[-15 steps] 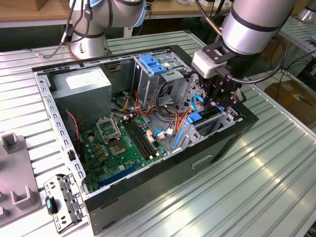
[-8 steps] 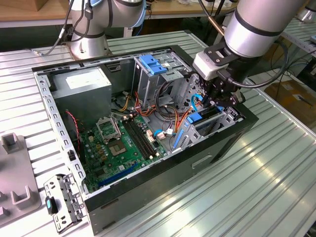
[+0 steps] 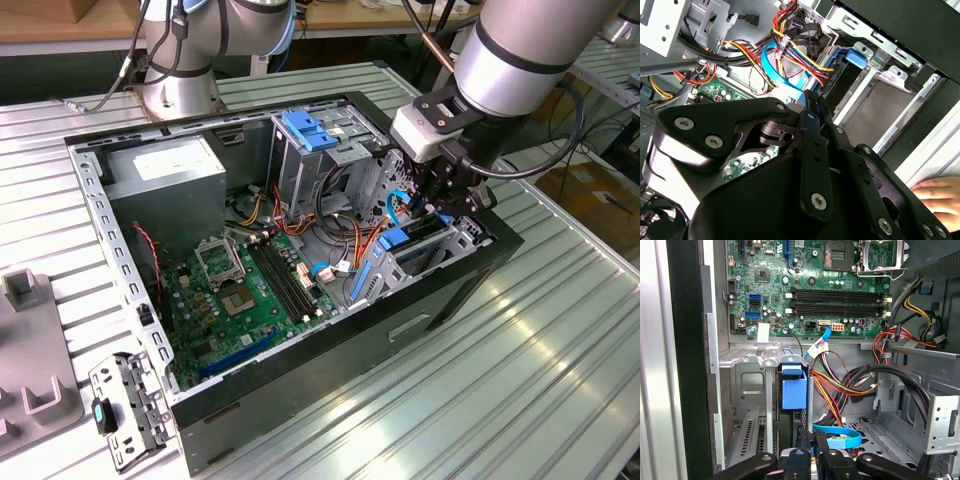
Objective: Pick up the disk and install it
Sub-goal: 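Insert the second disk wire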
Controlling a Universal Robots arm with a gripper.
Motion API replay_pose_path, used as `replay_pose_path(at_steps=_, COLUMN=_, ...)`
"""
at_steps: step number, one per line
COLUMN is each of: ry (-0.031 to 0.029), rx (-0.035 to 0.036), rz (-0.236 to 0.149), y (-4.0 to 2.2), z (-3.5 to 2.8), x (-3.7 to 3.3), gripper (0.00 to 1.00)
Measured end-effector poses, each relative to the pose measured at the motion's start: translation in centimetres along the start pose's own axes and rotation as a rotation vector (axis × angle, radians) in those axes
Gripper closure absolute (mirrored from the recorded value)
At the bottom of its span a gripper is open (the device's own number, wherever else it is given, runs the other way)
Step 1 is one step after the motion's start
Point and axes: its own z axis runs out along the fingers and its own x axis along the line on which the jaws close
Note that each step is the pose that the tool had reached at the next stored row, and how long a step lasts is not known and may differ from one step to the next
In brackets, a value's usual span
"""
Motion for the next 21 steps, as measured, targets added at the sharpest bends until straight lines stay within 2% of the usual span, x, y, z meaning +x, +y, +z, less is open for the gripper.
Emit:
replay_pose_path(at_steps=4, ry=-0.0013, rx=0.0, rz=0.0, y=0.0, z=0.0, x=0.01, gripper=0.84)
replay_pose_path(at_steps=7, ry=-0.0111, rx=0.0007, rz=0.002, y=0.01, z=0.04, x=0.21, gripper=0.84)
replay_pose_path(at_steps=9, ry=-0.0182, rx=0.001, rz=0.003, y=0.03, z=0.18, x=0.71, gripper=0.84)
replay_pose_path(at_steps=14, ry=-0.0185, rx=0.001, rz=0.003, y=0.09, z=0.7, x=0.9, gripper=0.84)
replay_pose_path(at_steps=21, ry=-0.0186, rx=0.001, rz=0.002, y=0.04, z=0.81, x=0.96, gripper=0.84)
